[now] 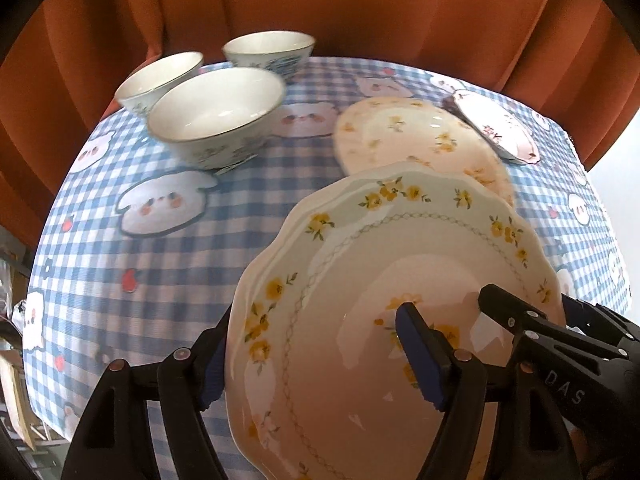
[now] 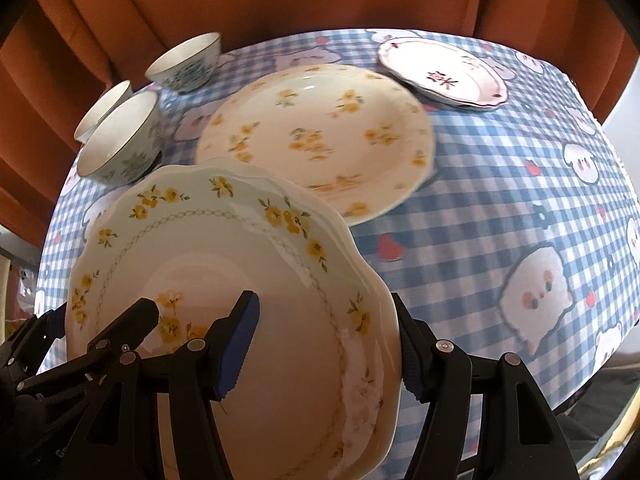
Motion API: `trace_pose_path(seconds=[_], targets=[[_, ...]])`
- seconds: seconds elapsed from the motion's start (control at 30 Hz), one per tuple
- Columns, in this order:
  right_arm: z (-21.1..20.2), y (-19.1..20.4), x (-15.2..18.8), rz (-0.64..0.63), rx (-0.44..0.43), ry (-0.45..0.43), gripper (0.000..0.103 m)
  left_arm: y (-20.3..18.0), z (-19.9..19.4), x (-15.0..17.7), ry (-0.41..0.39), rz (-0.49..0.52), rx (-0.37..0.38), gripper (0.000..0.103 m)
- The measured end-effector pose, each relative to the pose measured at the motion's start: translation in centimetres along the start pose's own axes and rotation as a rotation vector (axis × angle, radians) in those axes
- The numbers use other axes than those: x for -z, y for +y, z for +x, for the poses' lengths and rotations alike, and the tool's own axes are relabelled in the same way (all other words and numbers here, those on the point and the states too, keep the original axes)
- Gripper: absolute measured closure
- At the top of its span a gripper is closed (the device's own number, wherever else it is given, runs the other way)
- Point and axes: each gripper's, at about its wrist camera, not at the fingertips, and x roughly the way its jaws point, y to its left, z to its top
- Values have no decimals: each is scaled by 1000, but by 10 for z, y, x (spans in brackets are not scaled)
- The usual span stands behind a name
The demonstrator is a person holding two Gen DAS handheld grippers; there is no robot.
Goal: Organize plates and bowls
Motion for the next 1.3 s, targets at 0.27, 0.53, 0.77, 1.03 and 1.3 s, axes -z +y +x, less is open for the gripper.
trace_pose_path(seconds=[0.27, 0.53, 0.77, 1.03, 1.3], targets=[[-8, -63, -13, 0, -4, -6, 36, -60, 5, -6, -1, 6, -2, 27], [-9, -121, -21, 3, 16, 0, 36, -116, 20, -8, 11, 10, 18, 27], [-4, -166, -24, 12, 38, 16, 36, -158, 37, -6, 27, 11, 36, 27], [7, -210, -30, 13, 51, 38, 36, -192, 56, -7, 52, 0, 39, 27], [25, -236, -35, 0, 30, 75, 36, -205, 72, -9, 85, -23, 9, 27]])
